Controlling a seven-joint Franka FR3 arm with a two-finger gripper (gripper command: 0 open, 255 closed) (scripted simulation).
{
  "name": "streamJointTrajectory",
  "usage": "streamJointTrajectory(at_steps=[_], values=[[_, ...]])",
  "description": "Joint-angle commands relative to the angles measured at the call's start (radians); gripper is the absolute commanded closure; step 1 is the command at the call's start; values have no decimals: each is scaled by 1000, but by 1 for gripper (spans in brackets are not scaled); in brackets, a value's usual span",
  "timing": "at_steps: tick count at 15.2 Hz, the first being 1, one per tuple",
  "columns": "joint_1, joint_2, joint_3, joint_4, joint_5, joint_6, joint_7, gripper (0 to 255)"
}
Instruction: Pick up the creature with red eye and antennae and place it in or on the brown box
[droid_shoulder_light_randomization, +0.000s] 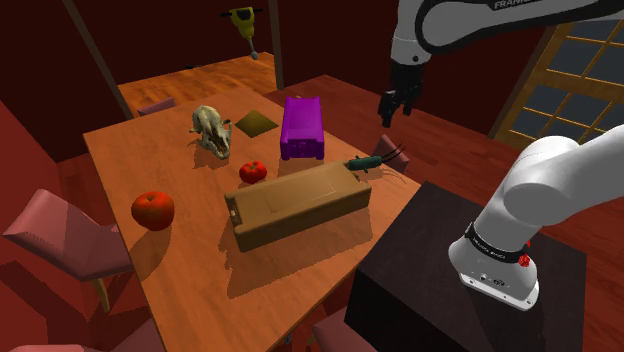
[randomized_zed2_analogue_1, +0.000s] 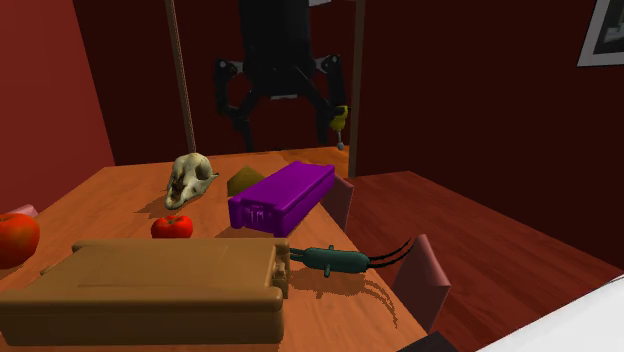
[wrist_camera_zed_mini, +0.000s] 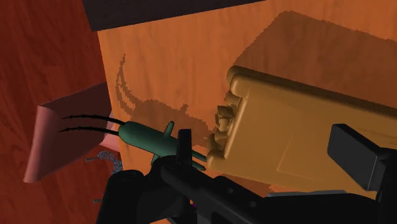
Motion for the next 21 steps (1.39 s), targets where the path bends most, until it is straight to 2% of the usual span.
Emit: streamJointTrajectory(at_steps=[1, 11, 17, 21], values=[[-17, 34, -12, -32, -5, 77, 12, 0], [-91, 335, -62, -111, -16, 493, 77, 0], [-122, 575, -97, -83, 0, 727, 100, 0], [-139, 745, -116, -36, 44, 863, 92, 0]])
